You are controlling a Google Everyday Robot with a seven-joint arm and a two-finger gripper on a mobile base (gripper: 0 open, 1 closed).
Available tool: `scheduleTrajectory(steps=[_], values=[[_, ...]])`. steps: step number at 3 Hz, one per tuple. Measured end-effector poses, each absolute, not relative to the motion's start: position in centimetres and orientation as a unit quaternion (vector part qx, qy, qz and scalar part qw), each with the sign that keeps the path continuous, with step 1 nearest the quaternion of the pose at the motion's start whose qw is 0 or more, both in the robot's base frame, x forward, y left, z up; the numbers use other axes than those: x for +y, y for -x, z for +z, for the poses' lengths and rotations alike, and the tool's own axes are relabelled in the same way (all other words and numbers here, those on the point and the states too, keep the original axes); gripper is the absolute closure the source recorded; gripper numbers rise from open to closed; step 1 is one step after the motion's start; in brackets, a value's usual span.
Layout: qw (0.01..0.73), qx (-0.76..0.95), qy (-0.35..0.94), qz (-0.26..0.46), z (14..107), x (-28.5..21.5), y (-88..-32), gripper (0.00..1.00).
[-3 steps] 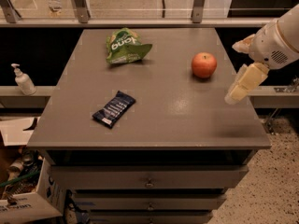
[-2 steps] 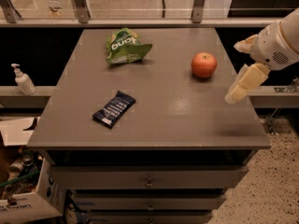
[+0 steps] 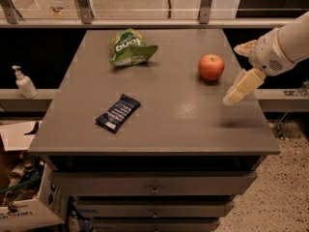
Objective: Move apple near rxbar blueberry
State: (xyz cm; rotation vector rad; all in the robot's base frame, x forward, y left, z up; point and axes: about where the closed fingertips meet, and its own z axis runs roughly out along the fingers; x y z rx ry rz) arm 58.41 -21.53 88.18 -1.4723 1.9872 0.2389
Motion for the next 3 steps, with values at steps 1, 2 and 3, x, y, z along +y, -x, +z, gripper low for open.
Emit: scheduleTrajectory(steps=[1,2,3], values=[[0.345,0.751,0.555,0.097,87.6,-21.8,-60.6,0.0],[0.362,0.745,0.552,0.097,87.4,-21.8,-63.0,0.0],[0.368,0.742,0.551,0.099,87.0,-21.6,-65.1,0.0]])
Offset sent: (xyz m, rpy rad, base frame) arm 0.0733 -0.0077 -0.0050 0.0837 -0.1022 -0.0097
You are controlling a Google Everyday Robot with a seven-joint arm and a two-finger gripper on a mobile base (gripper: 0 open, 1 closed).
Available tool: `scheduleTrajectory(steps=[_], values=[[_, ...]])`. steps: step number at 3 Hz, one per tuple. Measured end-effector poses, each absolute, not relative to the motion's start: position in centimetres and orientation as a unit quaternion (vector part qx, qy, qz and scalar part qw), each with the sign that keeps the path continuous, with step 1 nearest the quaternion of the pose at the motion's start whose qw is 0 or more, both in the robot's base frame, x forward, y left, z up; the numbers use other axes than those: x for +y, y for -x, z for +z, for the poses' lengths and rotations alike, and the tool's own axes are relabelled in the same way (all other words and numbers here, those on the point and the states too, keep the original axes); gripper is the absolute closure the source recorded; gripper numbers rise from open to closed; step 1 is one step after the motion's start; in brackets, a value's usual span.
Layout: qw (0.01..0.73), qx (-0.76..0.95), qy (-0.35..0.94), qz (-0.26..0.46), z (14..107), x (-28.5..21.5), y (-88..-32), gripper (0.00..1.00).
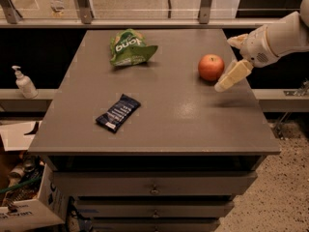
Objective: Move apple near rxbar blueberry
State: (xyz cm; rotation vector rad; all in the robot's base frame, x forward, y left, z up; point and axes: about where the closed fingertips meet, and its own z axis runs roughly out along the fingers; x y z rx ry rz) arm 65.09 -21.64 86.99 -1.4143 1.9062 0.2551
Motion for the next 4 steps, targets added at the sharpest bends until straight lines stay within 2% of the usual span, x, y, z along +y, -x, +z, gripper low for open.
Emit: scheduleTrajectory(steps=[2,3,4], values=[[0.368,0.75,0.532,0.134,84.9,-20.9,-68.3,0.0],[0.368,0.752,0.526,0.149,84.2,-20.6,-69.0,0.15],[0.366,0.754,0.521,0.159,83.5,-20.7,-69.0,0.39]])
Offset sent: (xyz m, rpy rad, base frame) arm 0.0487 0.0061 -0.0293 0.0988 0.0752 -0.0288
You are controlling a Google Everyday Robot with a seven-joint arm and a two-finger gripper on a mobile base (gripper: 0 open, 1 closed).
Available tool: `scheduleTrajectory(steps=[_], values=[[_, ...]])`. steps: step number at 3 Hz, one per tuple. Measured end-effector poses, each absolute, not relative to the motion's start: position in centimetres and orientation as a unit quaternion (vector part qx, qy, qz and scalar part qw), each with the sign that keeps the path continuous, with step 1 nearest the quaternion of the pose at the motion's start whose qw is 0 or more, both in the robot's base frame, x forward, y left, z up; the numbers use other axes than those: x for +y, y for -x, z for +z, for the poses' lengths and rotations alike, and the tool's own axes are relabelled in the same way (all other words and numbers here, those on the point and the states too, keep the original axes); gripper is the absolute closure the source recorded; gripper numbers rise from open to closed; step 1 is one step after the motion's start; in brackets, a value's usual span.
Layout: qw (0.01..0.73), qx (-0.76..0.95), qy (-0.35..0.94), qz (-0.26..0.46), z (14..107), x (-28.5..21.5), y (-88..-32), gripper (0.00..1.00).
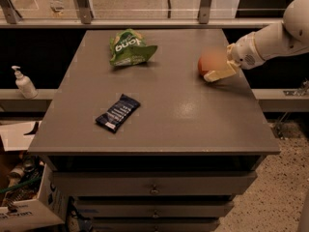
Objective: Move apple near rxbar blueberry
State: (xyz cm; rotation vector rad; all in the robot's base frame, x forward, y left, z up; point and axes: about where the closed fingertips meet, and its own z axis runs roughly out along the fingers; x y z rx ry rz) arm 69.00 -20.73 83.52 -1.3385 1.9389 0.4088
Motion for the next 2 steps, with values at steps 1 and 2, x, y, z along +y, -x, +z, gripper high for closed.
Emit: scheduleTrajectory(steps=[1,2], values=[[0.372,0.751,0.52,0.167,83.9,-20.6,-68.8,0.61],[0.375,0.739,0.527,0.188,85.3,-19.0,-67.6,0.85]])
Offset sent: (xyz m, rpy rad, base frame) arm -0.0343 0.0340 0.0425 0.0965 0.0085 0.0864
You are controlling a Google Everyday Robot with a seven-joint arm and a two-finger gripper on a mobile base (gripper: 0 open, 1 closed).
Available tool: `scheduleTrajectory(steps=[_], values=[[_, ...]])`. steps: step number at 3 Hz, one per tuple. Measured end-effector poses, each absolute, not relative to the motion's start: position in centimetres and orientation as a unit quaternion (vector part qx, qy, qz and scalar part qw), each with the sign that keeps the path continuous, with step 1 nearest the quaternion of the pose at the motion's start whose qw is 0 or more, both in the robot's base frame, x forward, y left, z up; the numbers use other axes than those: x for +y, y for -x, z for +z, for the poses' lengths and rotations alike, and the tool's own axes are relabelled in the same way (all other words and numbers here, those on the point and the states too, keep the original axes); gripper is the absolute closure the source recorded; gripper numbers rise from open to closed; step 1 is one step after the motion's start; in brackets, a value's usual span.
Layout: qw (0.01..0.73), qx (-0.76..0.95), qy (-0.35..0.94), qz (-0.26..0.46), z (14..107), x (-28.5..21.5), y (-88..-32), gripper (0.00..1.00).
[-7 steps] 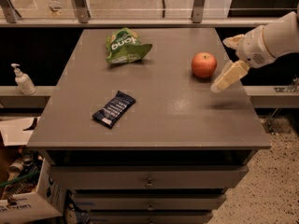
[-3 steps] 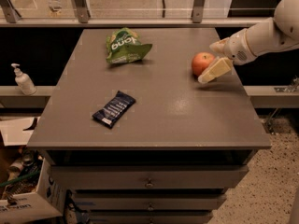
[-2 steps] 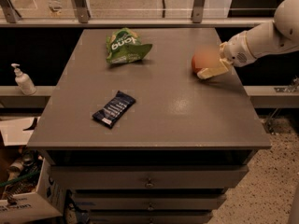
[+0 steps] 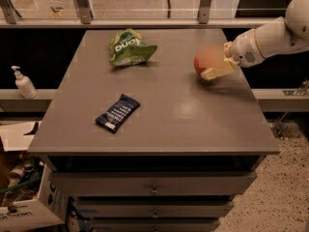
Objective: Move apple near rxbar blueberry
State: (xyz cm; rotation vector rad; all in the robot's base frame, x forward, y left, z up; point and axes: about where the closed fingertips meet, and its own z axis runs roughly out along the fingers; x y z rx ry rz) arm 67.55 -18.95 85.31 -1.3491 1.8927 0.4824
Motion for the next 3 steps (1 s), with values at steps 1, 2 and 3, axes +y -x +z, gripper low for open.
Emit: scheduleTrajectory(steps=[1,2,3], values=[[0.374,0.723,0.538,0.22,86.3,-16.4,-65.9,1.0],[0.363,0.706,0.553,0.255,86.5,-12.9,-64.1,1.0],[0.363,0.706,0.553,0.255,86.5,-12.9,-64.1,1.0]])
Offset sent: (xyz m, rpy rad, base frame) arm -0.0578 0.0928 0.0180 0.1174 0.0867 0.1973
